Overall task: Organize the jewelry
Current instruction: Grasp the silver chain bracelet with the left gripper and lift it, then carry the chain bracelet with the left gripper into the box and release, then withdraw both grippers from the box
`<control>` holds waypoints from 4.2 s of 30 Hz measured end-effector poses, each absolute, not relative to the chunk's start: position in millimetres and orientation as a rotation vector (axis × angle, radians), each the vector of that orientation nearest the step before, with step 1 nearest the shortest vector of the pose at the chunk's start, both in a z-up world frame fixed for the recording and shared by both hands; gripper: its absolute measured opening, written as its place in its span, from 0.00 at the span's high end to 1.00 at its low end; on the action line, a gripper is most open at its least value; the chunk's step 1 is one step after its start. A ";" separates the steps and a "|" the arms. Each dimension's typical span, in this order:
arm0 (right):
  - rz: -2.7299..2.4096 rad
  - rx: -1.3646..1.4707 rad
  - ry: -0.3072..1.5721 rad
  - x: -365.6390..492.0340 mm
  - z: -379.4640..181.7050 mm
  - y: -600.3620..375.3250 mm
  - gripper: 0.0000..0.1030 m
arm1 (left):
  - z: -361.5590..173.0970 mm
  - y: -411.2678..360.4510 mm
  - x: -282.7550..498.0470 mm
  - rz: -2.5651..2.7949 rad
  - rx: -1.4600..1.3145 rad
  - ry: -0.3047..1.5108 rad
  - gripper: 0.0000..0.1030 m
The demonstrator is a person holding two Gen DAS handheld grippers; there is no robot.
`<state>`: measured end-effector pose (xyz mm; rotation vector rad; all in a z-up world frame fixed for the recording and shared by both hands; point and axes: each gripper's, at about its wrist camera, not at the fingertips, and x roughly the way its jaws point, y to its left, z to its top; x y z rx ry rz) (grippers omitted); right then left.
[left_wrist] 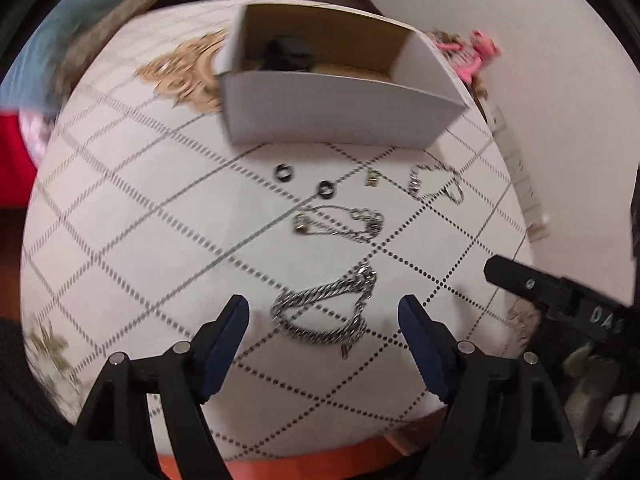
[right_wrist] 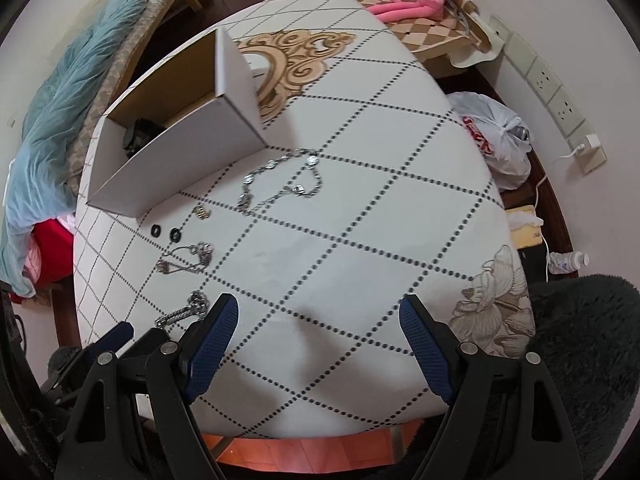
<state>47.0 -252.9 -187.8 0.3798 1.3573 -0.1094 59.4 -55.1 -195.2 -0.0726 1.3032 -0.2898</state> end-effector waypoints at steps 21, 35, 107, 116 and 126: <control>-0.108 0.405 1.337 47.8 -181.8 -256.9 0.19 | -211.0 -39.9 72.8 -0.313 -0.044 1.265 0.90; 0.102 0.373 1.321 76.5 -202.6 -200.5 0.44 | -167.5 15.9 70.1 -0.239 -0.165 1.162 0.90; 0.275 0.251 1.233 267.1 -128.6 -187.8 0.79 | -123.0 -10.0 221.0 -0.208 -0.150 1.201 0.30; 0.093 0.107 1.232 242.8 -135.3 -196.6 0.15 | -125.5 2.6 209.6 -0.046 -0.010 1.120 0.02; -0.019 -0.018 1.236 196.3 -151.9 -184.8 0.04 | -129.4 0.1 184.1 0.007 0.025 1.106 0.02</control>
